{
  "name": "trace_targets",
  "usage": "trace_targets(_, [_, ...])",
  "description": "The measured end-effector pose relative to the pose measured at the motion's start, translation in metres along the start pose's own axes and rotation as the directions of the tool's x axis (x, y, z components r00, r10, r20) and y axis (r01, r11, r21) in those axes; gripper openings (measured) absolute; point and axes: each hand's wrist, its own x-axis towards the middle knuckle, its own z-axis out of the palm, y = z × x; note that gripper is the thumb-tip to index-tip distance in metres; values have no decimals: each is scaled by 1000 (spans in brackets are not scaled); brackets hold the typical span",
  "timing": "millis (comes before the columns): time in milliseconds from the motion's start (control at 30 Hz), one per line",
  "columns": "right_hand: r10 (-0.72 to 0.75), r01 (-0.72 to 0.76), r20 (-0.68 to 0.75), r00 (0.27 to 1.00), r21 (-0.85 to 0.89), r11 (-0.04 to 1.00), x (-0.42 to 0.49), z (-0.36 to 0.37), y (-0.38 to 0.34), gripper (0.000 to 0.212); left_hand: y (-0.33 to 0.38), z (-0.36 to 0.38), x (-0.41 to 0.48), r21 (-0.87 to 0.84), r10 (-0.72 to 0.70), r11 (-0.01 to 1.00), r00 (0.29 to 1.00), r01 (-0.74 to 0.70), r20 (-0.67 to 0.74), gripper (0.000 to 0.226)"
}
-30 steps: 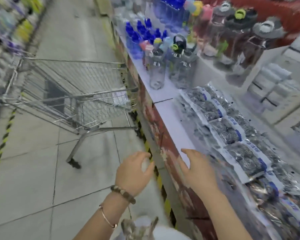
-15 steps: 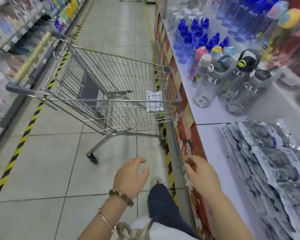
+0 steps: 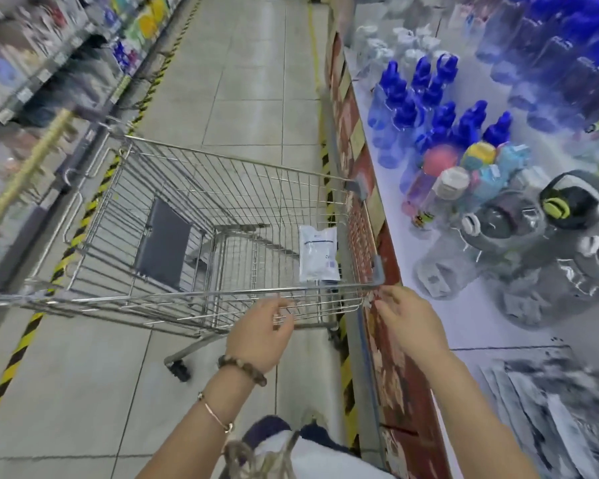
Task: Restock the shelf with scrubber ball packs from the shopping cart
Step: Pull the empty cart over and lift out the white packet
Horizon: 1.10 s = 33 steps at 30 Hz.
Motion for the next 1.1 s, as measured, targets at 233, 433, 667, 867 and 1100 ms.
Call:
trace_targets(233, [31, -25, 89, 996, -72, 997, 85, 32, -17, 35, -22, 6, 110, 9, -54, 999, 988, 53, 144, 33])
trace_targets(433, [160, -162, 169, 973, -3, 987, 145, 62, -36, 37, -38, 29, 227, 142, -95, 989, 937, 49, 336, 35])
trace_targets(667, [259, -273, 240, 936, 26, 962, 225, 109, -25, 39, -70, 110, 329, 260, -303, 948, 777, 184, 552, 36])
trace_targets(867, [308, -318, 286, 907, -11, 948, 279, 148, 7, 37, -103, 193, 379, 192, -503, 846, 627, 497, 596, 53])
trace_targets(1100, [337, -323, 314, 888, -96, 942, 296, 173, 31, 36, -107, 254, 403, -121, -630, 621, 585, 774, 510, 70])
